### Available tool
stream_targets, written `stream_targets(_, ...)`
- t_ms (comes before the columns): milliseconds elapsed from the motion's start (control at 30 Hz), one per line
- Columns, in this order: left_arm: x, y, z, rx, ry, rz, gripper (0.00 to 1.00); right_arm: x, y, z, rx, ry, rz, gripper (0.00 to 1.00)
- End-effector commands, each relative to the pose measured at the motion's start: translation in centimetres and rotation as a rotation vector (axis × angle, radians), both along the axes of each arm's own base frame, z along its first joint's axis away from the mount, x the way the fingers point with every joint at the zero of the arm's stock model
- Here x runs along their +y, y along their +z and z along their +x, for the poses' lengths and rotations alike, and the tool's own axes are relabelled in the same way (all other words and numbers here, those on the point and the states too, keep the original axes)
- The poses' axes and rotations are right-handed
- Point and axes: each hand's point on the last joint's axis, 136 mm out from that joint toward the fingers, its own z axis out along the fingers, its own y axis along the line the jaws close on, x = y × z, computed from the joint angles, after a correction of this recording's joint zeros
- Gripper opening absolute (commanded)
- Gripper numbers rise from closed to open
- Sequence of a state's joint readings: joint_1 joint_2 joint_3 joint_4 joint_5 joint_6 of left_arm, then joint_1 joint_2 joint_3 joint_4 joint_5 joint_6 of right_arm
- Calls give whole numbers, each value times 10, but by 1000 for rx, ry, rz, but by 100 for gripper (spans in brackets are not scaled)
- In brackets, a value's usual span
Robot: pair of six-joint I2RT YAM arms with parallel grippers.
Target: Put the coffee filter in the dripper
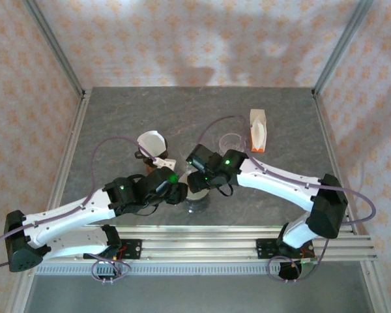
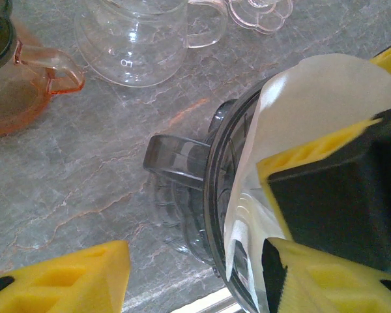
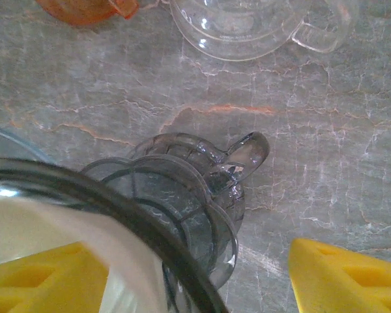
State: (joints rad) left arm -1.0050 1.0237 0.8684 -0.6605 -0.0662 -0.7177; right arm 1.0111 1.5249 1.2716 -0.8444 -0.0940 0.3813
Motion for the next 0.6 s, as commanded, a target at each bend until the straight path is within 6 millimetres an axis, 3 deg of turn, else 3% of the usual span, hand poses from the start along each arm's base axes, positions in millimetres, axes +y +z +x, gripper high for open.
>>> stream_targets(0, 0, -3, 4, 6, 17, 1, 57, -1, 0, 6, -9, -9, -23, 73)
stream_targets(400, -1, -5, 4, 11, 15, 1, 57, -4, -19, 8, 11, -19, -78, 73)
stream_targets(567, -1, -6, 3, 11, 15, 1, 57, -3, -15, 8, 6, -17, -69, 73)
